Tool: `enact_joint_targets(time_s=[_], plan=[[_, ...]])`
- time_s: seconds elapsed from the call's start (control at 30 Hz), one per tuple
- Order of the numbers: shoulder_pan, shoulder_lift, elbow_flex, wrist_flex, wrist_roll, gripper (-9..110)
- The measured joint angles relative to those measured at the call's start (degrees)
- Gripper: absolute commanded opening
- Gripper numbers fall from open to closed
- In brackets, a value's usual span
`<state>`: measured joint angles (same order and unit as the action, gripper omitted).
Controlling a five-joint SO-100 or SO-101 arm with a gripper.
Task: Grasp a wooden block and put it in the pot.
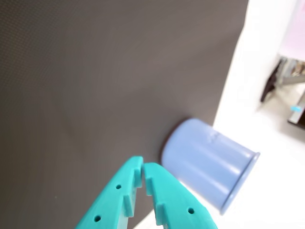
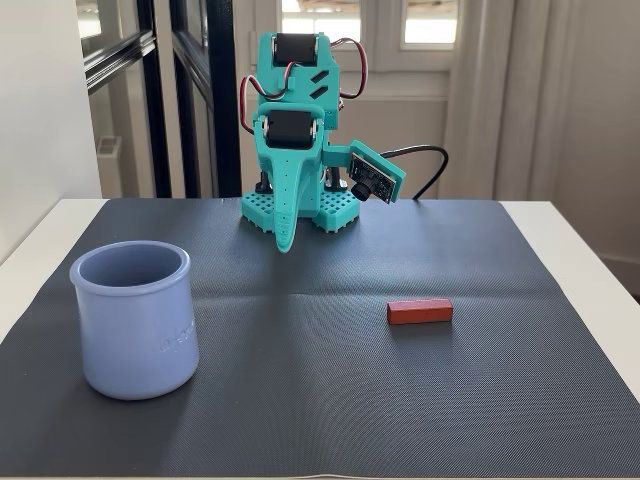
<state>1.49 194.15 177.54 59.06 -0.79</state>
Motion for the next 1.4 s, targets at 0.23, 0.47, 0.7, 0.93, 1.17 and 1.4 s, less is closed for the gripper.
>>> enact_joint_targets(time_s=[0.23,0.47,0.7,0.93,1.17,1.4], plan=[[0.0,0.0,0.0,0.0,0.0,0],[0.0,0.0,0.0,0.0,0.0,0],[0.0,0.0,0.0,0.0,0.0,0],[0.0,0.0,0.0,0.0,0.0,0],[0.0,-6.59,-0.97,0.0,0.0,0],[-4.92,-24.26,-12.39,0.0,0.0,0]])
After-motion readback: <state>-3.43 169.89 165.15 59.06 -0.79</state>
